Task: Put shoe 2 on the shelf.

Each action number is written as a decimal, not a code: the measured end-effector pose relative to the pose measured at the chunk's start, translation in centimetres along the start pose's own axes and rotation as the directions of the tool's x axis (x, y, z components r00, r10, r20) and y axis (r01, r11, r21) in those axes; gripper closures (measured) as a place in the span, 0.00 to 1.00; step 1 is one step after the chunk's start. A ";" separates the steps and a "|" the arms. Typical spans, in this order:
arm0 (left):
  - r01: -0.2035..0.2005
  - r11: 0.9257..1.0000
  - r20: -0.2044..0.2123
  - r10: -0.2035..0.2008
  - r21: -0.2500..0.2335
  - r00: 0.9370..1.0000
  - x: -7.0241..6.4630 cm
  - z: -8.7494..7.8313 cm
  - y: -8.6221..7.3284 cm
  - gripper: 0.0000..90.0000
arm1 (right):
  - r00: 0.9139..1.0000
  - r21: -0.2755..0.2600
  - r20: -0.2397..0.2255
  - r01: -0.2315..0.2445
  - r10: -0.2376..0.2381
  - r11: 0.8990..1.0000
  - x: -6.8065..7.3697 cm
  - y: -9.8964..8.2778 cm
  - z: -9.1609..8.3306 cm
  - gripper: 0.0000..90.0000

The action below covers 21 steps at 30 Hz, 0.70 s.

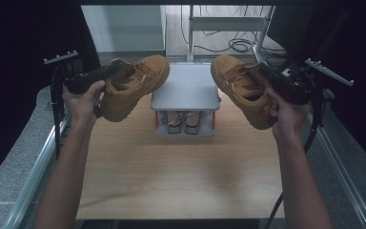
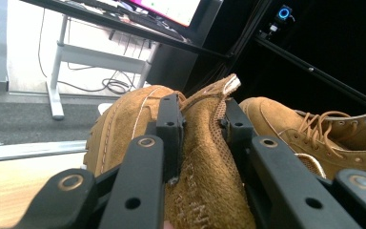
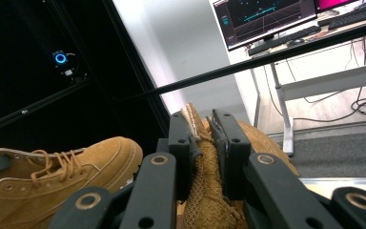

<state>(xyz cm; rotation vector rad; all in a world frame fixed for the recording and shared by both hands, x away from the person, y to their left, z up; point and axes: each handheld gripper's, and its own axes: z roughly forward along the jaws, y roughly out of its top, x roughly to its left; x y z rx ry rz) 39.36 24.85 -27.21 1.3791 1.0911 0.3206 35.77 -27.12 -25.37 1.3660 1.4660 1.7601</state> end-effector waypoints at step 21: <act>0.061 0.998 -0.054 -0.063 -0.034 0.997 -1.4 6.1 0.6 0.83 | 0.996 -0.014 0.022 -0.083 0.083 0.996 1.9 -0.6 6.0 0.87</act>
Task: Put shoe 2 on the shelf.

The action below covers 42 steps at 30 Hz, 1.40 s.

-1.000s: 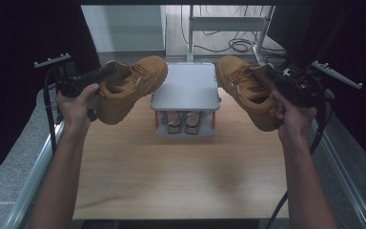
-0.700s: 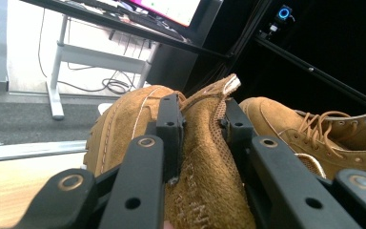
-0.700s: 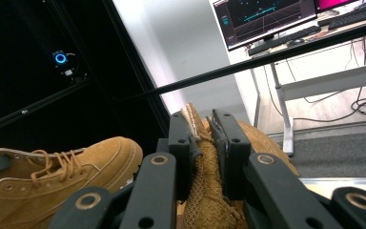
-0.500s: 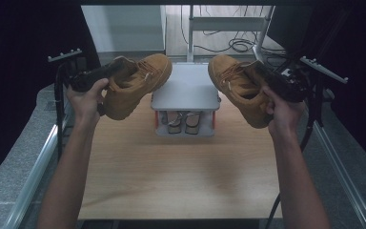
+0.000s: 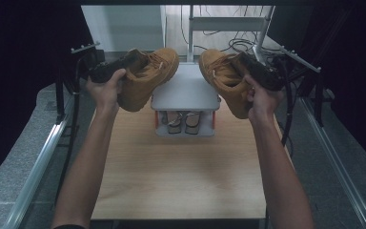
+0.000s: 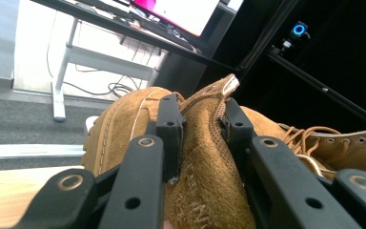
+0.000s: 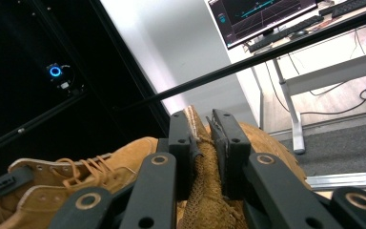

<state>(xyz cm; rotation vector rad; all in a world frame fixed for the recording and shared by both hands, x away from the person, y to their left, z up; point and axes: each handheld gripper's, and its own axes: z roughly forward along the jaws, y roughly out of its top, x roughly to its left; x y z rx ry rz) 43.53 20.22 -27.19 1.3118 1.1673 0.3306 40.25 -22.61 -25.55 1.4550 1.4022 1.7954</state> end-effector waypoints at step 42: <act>0.106 0.993 -0.001 -0.106 0.058 0.994 3.3 7.4 -1.8 0.61 | 0.998 0.039 0.065 -0.015 0.013 0.999 -0.7 -3.5 10.4 0.64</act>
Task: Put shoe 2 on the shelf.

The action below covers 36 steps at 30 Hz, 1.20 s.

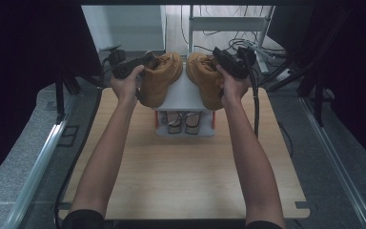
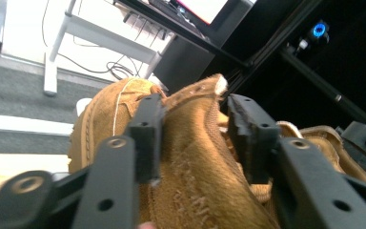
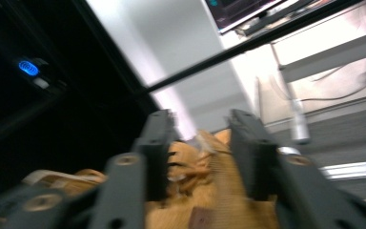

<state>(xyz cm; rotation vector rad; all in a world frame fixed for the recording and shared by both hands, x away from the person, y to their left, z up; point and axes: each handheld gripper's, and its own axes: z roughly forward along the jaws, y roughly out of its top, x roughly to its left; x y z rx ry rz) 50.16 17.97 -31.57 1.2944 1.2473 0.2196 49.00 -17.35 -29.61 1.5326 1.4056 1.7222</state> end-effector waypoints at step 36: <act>-0.256 0.961 -0.087 0.265 0.105 0.960 3.0 -8.2 -1.9 0.98 | 0.967 0.145 -0.021 0.255 -0.255 0.956 -6.2 -0.8 -7.4 0.96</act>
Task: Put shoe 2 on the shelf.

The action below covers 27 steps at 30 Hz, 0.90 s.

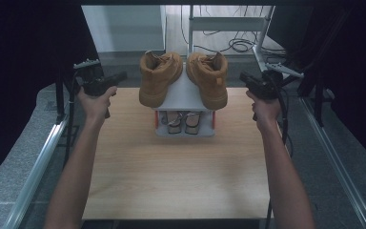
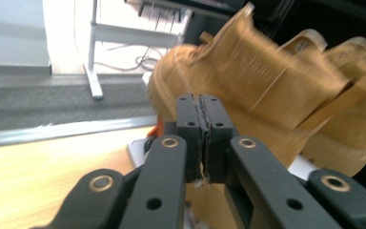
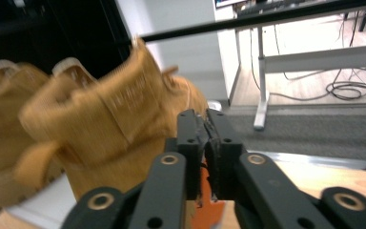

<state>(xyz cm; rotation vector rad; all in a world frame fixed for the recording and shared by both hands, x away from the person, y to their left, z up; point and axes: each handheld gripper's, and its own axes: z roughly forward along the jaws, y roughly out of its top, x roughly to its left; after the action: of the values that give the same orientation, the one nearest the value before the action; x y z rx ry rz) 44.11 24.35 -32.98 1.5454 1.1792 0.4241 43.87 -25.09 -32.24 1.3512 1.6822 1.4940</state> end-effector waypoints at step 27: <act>-0.041 0.995 -0.020 0.043 0.096 0.999 -1.2 4.2 -1.5 1.00 | 0.991 0.142 0.017 0.126 -0.130 0.982 1.9 -3.1 3.5 0.99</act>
<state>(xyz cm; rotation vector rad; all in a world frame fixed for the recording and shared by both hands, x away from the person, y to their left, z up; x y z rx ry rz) 46.20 20.97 -35.39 1.6544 1.2004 0.4187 45.19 -21.58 -35.60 1.2998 1.8507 1.3016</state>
